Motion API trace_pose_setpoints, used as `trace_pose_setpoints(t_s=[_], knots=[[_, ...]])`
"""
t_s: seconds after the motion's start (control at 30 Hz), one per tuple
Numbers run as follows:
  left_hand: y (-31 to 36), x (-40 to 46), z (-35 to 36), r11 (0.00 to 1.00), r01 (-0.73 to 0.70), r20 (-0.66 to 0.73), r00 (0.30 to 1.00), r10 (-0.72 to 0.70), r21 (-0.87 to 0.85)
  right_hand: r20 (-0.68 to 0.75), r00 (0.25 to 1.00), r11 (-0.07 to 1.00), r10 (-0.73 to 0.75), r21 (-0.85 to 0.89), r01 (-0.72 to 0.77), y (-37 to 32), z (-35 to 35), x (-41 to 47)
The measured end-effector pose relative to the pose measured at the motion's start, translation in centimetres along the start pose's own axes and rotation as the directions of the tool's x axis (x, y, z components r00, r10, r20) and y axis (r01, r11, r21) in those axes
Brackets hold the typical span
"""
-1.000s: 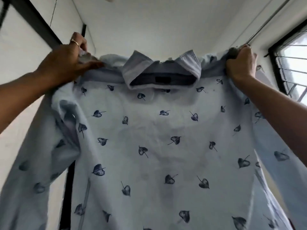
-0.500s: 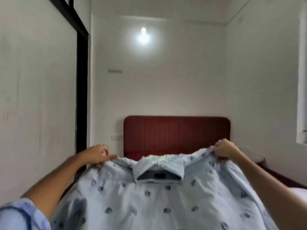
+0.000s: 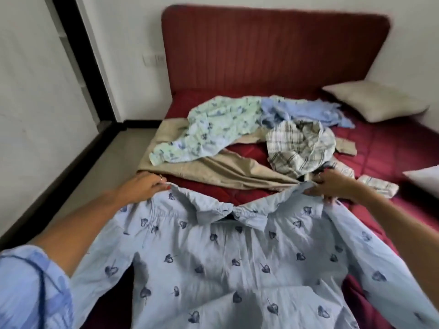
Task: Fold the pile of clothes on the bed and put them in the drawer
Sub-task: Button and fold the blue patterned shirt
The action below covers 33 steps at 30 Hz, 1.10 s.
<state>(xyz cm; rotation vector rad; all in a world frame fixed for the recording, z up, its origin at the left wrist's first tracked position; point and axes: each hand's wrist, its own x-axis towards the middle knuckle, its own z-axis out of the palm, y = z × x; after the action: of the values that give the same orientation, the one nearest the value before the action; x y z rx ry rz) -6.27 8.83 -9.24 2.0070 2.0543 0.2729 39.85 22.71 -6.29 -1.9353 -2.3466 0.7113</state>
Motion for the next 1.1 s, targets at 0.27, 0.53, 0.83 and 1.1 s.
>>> trace_pose_setpoints(t_s=[0.27, 0.53, 0.83, 1.1], knots=[[-4.2, 10.7, 6.4, 0.920, 0.389, -0.038, 0.920, -0.391, -0.046, -0.174, 0.974, 0.989, 0.145, 0.060, -0.136, 1.2, 5.3, 10.2], [-4.7, 5.2, 9.9, 0.937, 0.348, -0.260, 0.902, -0.345, -0.035, -0.311, 0.939, 0.985, 0.150, -0.032, -0.168, 1.1, 11.7, 8.8], [-12.4, -12.8, 7.8, 0.699, 0.664, -0.213, 0.667, -0.714, -0.267, -0.269, 0.963, 0.981, 0.007, -0.184, -0.058, -3.1, 10.7, 4.0], [-10.2, -22.2, 10.3, 0.025, 0.786, 0.444, 0.375, -0.814, -0.618, -0.145, 0.941, 0.929, -0.304, -0.262, 0.260, -17.6, 15.8, -0.7]])
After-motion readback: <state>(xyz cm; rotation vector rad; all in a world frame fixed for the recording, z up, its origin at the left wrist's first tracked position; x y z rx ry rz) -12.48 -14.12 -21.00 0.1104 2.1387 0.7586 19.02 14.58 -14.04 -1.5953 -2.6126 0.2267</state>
